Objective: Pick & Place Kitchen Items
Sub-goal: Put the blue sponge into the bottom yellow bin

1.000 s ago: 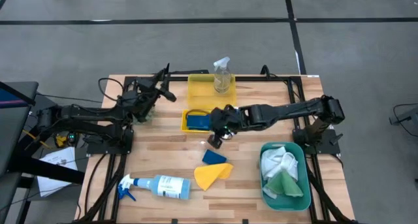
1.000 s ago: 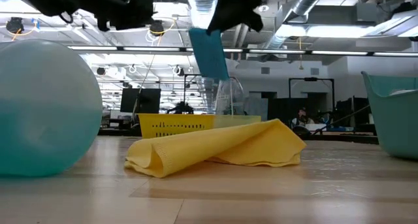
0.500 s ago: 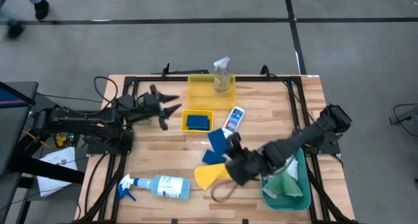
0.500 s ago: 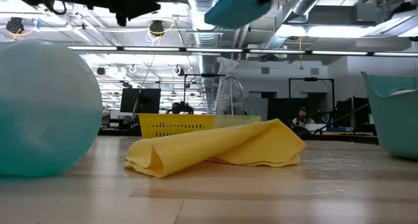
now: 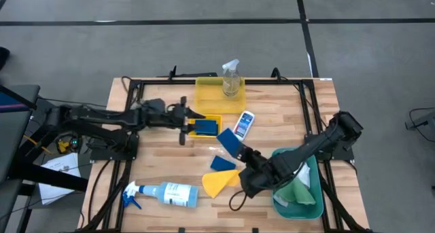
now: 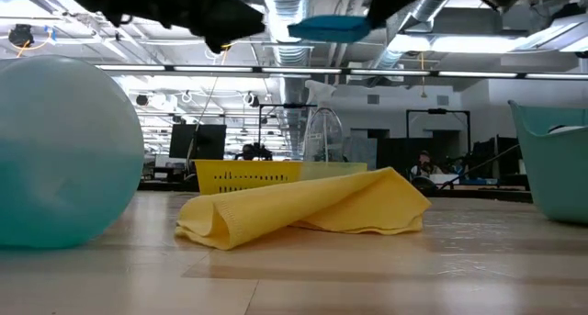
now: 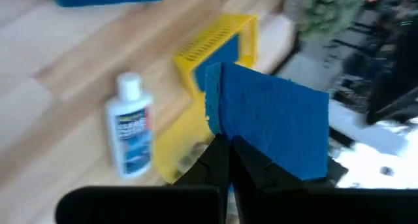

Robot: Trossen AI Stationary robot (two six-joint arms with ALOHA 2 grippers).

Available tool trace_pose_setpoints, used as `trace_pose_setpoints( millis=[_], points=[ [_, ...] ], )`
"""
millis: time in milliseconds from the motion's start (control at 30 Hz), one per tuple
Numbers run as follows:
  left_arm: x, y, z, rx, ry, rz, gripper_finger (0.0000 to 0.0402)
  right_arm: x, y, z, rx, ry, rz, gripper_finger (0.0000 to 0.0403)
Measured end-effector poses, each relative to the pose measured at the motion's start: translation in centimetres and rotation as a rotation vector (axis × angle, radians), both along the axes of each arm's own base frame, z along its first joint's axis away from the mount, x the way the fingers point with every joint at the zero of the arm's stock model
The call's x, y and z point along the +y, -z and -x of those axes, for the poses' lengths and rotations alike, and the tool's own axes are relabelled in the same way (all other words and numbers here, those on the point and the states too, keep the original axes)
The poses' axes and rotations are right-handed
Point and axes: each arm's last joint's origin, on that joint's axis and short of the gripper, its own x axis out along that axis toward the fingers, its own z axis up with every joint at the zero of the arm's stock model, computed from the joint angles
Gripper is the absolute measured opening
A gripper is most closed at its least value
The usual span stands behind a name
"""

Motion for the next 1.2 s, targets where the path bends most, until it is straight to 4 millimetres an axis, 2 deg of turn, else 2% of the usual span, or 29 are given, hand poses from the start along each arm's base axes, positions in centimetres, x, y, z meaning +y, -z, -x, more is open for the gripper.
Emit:
trace_pose_setpoints(
  millis=[100,333,433,567,867,1200],
  points=[
    [0.2,0.3,-1.5,0.031,0.003,-0.02,0.0157,-0.4,0.8,0.0,0.055,0.007,0.076,0.0],
    [0.2,0.8,-3.1,0.06,0.047,-0.014,0.0239,-0.7,1.7,-0.4,0.068,0.039,0.223,0.0],
    [-0.1,0.7,-3.7,0.063,0.07,-0.01,0.0258,-0.6,2.2,-0.4,0.084,0.032,0.261,0.0],
    [-0.1,0.6,-4.4,0.063,0.074,-0.009,0.0255,-0.6,2.4,-0.6,0.091,0.026,0.277,0.0],
    [0.0,0.4,-5.3,0.062,0.069,0.02,0.022,-1.3,2.3,-1.3,0.091,0.029,0.287,0.0],
    [0.0,0.1,-5.4,0.044,0.064,0.044,0.0213,-2.0,2.1,-2.0,0.069,0.043,0.326,0.0]
  ],
)
